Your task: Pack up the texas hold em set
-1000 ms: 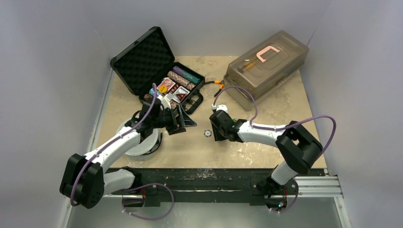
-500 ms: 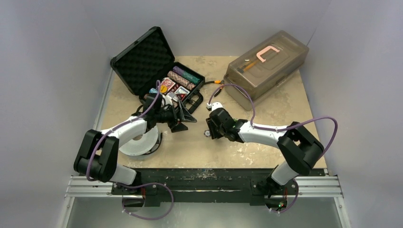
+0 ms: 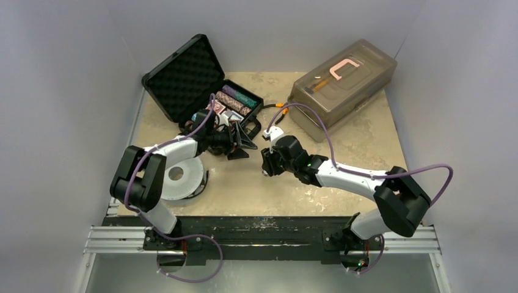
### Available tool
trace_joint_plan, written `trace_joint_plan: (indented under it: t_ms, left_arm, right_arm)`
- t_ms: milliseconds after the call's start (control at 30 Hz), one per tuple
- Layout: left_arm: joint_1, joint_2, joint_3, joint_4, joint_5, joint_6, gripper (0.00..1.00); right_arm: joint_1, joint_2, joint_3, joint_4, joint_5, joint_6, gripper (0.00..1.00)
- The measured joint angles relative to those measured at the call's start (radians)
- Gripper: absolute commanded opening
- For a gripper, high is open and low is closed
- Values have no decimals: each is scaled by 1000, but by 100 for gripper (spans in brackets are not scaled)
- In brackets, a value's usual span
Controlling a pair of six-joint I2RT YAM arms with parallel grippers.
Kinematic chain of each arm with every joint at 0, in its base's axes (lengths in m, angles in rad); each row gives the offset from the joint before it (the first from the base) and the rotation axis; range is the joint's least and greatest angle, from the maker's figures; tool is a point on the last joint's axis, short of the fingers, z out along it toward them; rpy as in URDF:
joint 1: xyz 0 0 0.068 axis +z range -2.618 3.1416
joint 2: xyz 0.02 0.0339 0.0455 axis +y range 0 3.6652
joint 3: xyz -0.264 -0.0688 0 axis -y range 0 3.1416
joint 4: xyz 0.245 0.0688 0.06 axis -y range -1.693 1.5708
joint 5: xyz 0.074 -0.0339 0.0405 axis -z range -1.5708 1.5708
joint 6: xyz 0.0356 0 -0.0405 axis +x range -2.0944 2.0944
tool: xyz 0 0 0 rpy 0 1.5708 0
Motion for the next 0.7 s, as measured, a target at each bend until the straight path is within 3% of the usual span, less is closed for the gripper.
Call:
trace_joint_plan:
  t_ms: [267,500,700]
  left_arm:
    - [-17,74,87,-12,40,27,47]
    - [-39,117,108,-41,55,56,48]
    - [-80,150,140,-69,82,86,39]
  right_arm:
    - [0,-16,0,29,-35,-37,23]
    - [0,-37,0,36,-50,-45,22]
    - [0,-45,0,38,-57,-48,22]
